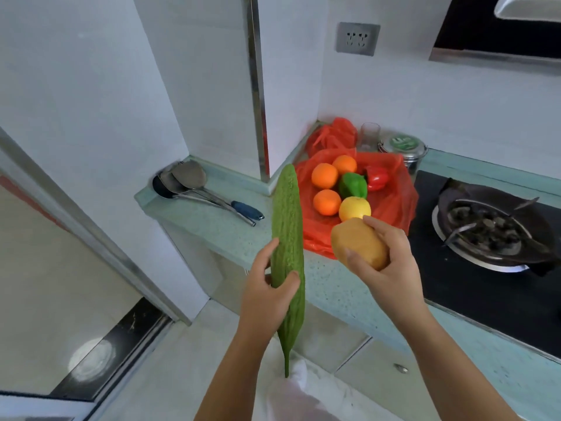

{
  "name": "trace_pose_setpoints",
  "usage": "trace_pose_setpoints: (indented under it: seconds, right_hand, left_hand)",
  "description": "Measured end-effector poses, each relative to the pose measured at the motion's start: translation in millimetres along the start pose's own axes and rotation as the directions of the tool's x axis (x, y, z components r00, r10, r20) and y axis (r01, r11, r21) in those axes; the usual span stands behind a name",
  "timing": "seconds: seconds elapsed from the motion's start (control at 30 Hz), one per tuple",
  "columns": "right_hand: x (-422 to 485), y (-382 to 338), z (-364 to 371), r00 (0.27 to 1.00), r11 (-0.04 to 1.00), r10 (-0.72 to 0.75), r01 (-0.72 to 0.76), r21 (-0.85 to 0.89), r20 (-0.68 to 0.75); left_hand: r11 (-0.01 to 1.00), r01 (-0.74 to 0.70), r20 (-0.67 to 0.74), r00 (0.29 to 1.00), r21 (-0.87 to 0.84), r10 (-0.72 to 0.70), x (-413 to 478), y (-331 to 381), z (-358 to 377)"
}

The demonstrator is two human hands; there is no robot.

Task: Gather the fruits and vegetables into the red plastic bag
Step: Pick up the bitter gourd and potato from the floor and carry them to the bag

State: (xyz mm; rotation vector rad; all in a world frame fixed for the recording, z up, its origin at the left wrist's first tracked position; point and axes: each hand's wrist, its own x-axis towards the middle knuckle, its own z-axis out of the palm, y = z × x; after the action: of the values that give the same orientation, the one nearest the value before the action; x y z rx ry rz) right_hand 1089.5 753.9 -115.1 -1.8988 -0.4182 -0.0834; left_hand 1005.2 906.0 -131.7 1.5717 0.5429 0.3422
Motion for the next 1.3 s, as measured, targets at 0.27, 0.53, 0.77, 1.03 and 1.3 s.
trace_pose_setpoints:
  seconds: [0.27, 0.53, 0.77, 1.03, 1.3]
  right_hand:
    - [90.8, 34.6, 28.3, 0.996, 0.998, 0.058, -0.057, 0.014, -0.067]
    - [145.3, 79.2, 36.9, 0.979, 0.989, 0.145, -0.147, -0.003, -0.143]
    - [160.5, 110.6, 48.0, 0.967, 0.978, 0.208, -0.21, 0.0, -0.145]
    - [175.7, 129.7, 49.4, 0.958, 0.97, 0.236, -0.243, -0.021, -0.162]
    - [187.2, 134.4, 47.0, 0.961, 0.976, 0.202, -0.212, -0.039, -0.188]
  left_hand:
    - [0.995, -0.027, 0.046, 0.999, 0.099, 0.023, 123.8, -10.0, 25.0]
    - [0.977, 0.017, 0.069, 0.997, 0.212, -0.032, 212.1, -45.2, 65.3]
    - [0.934, 0.026, 0.039, 0.998, 0.357, -0.043, 247.0, -71.3, 91.8]
    - [0.916, 0.049, 0.066, 0.994, 0.398, -0.082, 266.9, -82.9, 105.2]
    - [0.87, -0.058, 0.196, 0.979, 0.49, -0.045, 275.4, -86.4, 109.3]
